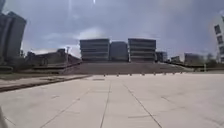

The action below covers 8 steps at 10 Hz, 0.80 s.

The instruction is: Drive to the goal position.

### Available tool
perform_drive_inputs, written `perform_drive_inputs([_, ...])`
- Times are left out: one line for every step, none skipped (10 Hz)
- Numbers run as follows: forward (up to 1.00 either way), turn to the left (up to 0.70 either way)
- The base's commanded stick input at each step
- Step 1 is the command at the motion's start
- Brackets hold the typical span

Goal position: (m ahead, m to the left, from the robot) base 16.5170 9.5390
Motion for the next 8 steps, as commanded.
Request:
perform_drive_inputs([1.00, 0.11])
perform_drive_inputs([1.00, 0.22])
perform_drive_inputs([1.00, 0.30])
perform_drive_inputs([1.00, 0.20])
perform_drive_inputs([1.00, 0.01])
perform_drive_inputs([1.00, 0.01])
perform_drive_inputs([1.00, 0.02])
perform_drive_inputs([1.00, 0.02])
